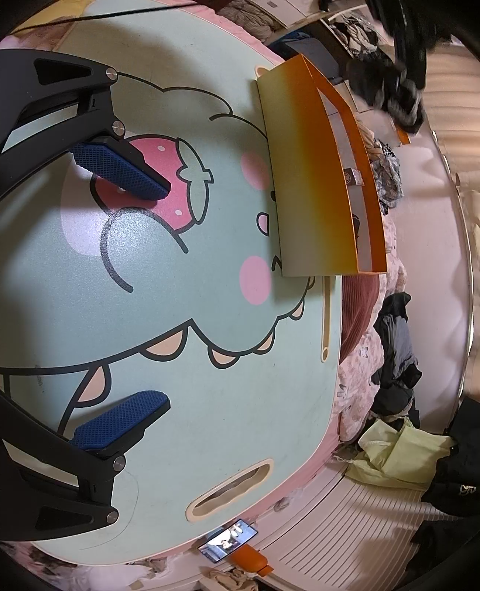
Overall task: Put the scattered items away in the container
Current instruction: 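Lift the black cloth out and set it on the table, open left gripper, then reach into the orange box and grasp the silver box with the right gripper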
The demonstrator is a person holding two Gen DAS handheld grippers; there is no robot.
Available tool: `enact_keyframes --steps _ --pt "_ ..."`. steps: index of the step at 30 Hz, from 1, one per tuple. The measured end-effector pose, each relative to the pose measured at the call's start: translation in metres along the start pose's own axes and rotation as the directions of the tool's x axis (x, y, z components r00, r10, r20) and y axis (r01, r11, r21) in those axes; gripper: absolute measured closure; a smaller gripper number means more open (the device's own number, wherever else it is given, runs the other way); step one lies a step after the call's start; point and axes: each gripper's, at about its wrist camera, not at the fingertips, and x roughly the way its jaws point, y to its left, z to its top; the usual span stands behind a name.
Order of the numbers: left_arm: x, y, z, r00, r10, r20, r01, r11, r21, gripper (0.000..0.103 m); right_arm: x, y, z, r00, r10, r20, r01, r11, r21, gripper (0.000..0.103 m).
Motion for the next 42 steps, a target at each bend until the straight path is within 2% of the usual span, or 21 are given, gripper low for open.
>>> enact_keyframes --steps 3,7,10,15,16,18,20,22,29,32,36,40,42 --pt "0.001 -0.009 -0.029 0.998 -0.047 -0.029 0.047 0.999 -0.001 0.097 0.000 -0.001 0.000 1.000 0.001 0.000 -0.001 1.000 0.000 0.000" --pt "0.018 -0.015 -0.069 0.998 0.014 -0.053 -0.014 1.000 0.008 0.101 -0.001 -0.002 0.000 1.000 0.003 0.000 -0.003 1.000 -0.001 0.000" --pt "0.036 -0.009 -0.088 0.996 -0.004 -0.088 0.001 0.999 -0.036 0.102 -0.001 -0.002 0.000 1.000 0.004 0.000 -0.004 1.000 -0.001 0.000" --pt "0.046 -0.005 -0.108 0.996 0.006 -0.089 -0.012 0.998 -0.062 0.101 -0.002 -0.004 -0.001 1.000 0.005 0.000 -0.005 1.000 -0.001 0.000" --pt "0.044 -0.005 -0.111 0.997 0.002 -0.079 -0.007 0.998 -0.068 0.098 -0.002 -0.004 -0.001 1.000 0.005 0.000 -0.005 1.000 -0.002 0.000" --pt "0.039 -0.005 -0.115 0.998 0.002 -0.061 -0.007 0.997 -0.071 0.085 -0.002 -0.004 0.000 1.000 0.006 0.000 -0.006 1.000 -0.002 0.000" --pt "0.033 -0.004 -0.120 0.999 0.019 -0.037 -0.022 0.997 -0.076 0.048 -0.003 -0.005 -0.001 1.000 0.007 0.000 -0.007 1.000 -0.003 0.000" --pt "0.026 -0.002 -0.126 0.999 0.051 0.000 -0.051 0.995 -0.083 0.036 -0.003 -0.006 -0.001 1.000 0.008 0.000 -0.008 1.000 -0.003 0.000" --pt "0.018 -0.004 -0.143 0.996 0.078 0.042 -0.074 0.992 -0.103 0.028 -0.004 -0.008 -0.001 1.000 0.012 0.000 -0.012 1.000 -0.005 0.000" --pt "0.018 -0.005 -0.148 0.992 0.116 0.050 -0.111 0.989 -0.092 0.025 -0.002 -0.008 0.001 1.000 0.014 -0.009 -0.014 1.000 -0.007 0.000" --pt "0.019 -0.003 -0.153 0.992 0.118 0.046 -0.112 0.987 -0.111 0.025 0.003 0.003 0.010 0.999 0.020 -0.026 -0.021 1.000 -0.015 0.000" --pt "0.015 -0.001 -0.154 0.991 0.114 0.073 -0.104 0.987 -0.126 0.025 -0.019 0.005 0.024 0.996 0.044 0.078 -0.040 0.998 -0.042 0.000" --pt "0.016 0.000 -0.154 0.991 0.112 0.070 -0.103 0.987 -0.126 0.024 -0.033 0.004 0.043 0.988 0.093 0.123 -0.089 0.995 -0.043 0.001"
